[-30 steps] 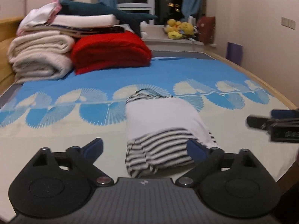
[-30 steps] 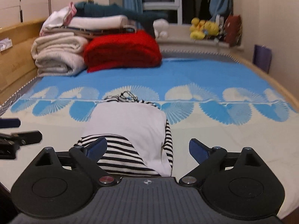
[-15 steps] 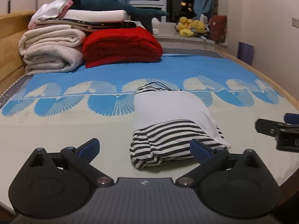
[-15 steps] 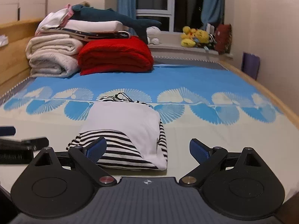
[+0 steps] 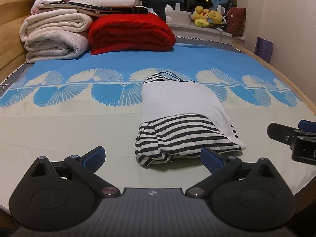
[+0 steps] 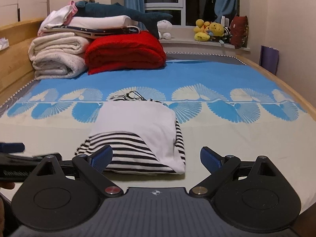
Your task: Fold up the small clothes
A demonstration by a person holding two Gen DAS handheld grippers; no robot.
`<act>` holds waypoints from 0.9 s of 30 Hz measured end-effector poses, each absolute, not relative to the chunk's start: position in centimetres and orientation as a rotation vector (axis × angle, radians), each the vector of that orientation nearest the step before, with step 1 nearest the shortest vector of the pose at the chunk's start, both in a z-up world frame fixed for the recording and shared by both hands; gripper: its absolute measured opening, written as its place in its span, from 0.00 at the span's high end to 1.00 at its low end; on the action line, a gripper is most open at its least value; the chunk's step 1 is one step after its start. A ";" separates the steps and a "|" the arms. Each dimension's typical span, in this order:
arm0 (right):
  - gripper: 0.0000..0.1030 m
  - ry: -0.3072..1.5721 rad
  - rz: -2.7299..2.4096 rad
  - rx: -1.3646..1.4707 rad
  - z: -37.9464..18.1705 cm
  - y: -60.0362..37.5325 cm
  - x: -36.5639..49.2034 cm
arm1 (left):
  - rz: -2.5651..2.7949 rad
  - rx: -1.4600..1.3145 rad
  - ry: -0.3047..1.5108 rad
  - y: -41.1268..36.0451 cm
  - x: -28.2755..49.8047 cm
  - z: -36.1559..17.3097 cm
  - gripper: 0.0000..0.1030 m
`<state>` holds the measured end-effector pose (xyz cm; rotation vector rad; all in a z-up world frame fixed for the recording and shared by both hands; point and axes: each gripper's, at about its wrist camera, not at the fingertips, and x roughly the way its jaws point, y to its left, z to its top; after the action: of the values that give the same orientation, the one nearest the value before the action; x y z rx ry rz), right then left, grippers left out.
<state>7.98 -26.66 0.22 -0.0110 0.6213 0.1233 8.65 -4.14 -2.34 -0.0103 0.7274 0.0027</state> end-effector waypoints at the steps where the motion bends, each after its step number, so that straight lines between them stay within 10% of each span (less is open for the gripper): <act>1: 0.07 0.626 0.128 -0.015 0.1 -26.4 8.0 | 0.004 -0.009 0.725 -4.1 8.6 -2.3 0.00; 27: 0.07 0.623 0.180 -0.051 0.0 -25.2 8.0 | -0.014 -0.033 0.753 -4.5 8.8 -2.7 0.00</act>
<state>7.98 -25.15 -0.02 -0.0510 0.6227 0.1798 8.84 -4.50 -2.72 -0.0333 0.7531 -0.0142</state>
